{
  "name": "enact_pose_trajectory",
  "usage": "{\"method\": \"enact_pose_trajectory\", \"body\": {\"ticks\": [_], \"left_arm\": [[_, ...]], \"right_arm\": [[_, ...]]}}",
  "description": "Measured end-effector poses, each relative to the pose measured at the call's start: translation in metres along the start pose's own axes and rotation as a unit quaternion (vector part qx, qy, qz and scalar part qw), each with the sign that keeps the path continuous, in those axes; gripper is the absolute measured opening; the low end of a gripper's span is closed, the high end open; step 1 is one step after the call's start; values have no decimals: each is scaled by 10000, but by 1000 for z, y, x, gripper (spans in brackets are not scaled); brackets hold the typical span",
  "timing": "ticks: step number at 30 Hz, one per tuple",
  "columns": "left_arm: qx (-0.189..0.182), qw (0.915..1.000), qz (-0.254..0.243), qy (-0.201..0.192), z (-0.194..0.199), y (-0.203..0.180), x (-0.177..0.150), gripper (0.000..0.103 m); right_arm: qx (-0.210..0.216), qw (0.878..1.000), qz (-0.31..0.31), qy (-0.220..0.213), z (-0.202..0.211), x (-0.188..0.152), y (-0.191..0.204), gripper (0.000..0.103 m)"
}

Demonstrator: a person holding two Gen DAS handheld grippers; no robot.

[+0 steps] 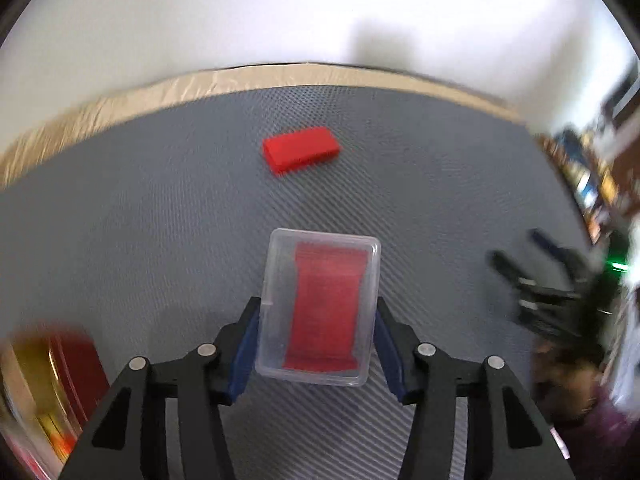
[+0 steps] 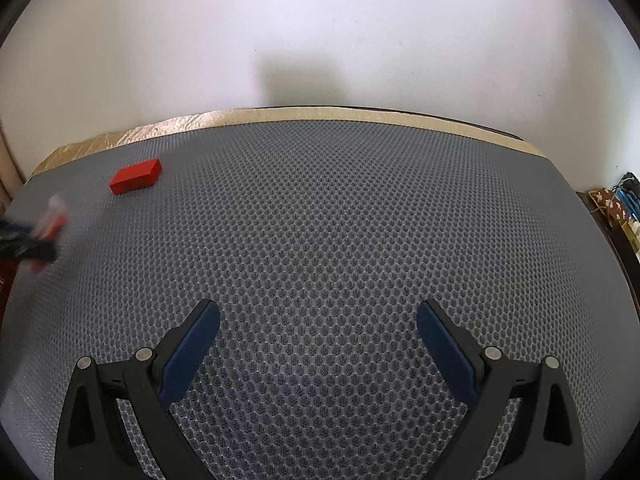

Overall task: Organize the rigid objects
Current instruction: 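Grasp the clear pink-lidded box with the left gripper, then carry the clear box toward the tin with left gripper while right gripper grasps red block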

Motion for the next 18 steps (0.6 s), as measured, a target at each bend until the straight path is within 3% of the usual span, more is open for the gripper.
{"method": "enact_pose_trajectory", "body": {"ticks": [3, 6, 8, 10, 13, 18], "left_arm": [[19, 9991, 368, -210, 28, -11, -28, 54], [209, 9977, 499, -402, 55, -11, -59, 54], [222, 9965, 640, -479, 72, -13, -77, 54], [251, 9949, 854, -482, 87, -11, -96, 54], [250, 9916, 1119, -602, 105, -14, -111, 54], [557, 9856, 1417, -741, 138, 9, -138, 54]], "right_arm": [[124, 9999, 95, 11, -1, -1, 5, 98], [844, 9951, 506, 141, -1, 3, 25, 96], [1279, 9853, 1105, 252, -2, 17, 51, 85], [1631, 9654, 2031, 111, -1, 39, 87, 83], [1676, 9315, 3228, 83, -16, 65, 135, 83], [1648, 8865, 4308, 374, -47, 87, 196, 80]]}}
Point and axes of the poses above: each gripper's, at about its wrist camera, not at the fingertips, and z roughly against the way its jaws point, y to its left, x to its top, the point moved 7 cm from there along -z, roughly the way its jaws point, and after that the axes turned 10 degrees about -z, right-handed, at the moved point
